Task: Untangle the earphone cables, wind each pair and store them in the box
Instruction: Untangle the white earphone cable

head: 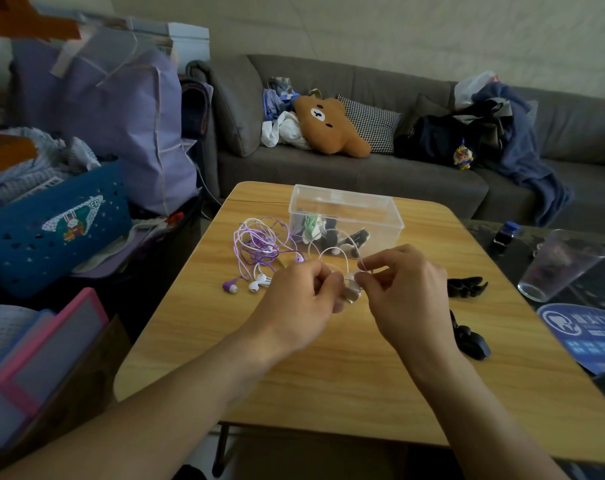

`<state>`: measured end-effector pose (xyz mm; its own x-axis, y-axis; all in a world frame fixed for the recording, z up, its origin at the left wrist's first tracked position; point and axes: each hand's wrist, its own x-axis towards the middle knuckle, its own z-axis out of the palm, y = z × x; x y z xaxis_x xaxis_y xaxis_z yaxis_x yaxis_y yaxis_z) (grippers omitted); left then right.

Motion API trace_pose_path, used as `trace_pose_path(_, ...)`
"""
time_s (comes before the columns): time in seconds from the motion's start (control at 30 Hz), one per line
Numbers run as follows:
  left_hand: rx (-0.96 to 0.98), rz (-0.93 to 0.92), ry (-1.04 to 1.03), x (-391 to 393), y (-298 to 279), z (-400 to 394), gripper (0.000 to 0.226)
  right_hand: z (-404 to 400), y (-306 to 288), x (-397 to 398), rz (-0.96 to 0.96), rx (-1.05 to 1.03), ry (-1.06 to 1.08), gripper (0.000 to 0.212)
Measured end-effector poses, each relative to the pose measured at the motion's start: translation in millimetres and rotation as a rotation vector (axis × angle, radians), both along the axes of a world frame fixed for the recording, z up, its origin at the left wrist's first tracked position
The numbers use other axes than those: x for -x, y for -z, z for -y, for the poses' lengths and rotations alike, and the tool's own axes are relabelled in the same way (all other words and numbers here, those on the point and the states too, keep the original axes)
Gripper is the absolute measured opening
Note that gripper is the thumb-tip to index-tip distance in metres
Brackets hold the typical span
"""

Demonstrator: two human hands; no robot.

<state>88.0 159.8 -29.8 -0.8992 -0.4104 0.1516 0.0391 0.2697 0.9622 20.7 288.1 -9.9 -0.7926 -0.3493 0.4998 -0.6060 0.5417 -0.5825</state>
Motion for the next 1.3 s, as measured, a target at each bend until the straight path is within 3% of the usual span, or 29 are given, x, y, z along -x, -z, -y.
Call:
trace_pose_path(0.27, 0.030, -0.055, -0.042, -0.9, -7.0, -5.4, 0.023, -3.8, -4.1, 4.9, 0.139, 0.080, 0.021, 0.006)
trace_pose_path(0.47, 0.026, -0.057, -0.059, -1.5, -7.3, -4.0, 0.022, -11.4, -7.7, 8.0, 0.384, 0.188, -0.099, 0.021)
trace_pose_path(0.73, 0.167, -0.046, 0.060, -1.1, -2.1, -12.2, 0.030, -12.2, -1.5, 12.8, 0.124, 0.065, 0.071, 0.018)
trace_pose_path(0.87, 0.182, -0.074, 0.062, -2.7, -11.3, -1.5, 0.023, -15.4, -1.3, 17.9, 0.013, 0.130, 0.086, 0.015)
trace_pose_path(0.97, 0.163, -0.043, -0.008, -4.0, -19.3, 16.8, 0.031, -24.4, -4.6, 26.8, -0.005, 0.171, 0.150, 0.013)
trace_pose_path(1.07, 0.196, 0.028, 0.063, -8.9, -26.2, 32.0, 0.038, -33.0, -9.4, 34.8, 0.061, 0.274, 0.227, 0.017)
trace_pose_path(1.17, 0.025, 0.023, 0.118, -14.8, -37.0, 37.4, 0.049, -41.6, -15.8, 41.9, 0.226, 0.562, 0.250, 0.021)
trace_pose_path(1.3, -0.290, -0.082, 0.001, -16.4, -45.9, 50.4, 0.053, -50.6, -21.9, 42.0, 0.420, 0.812, 0.172, 0.027)
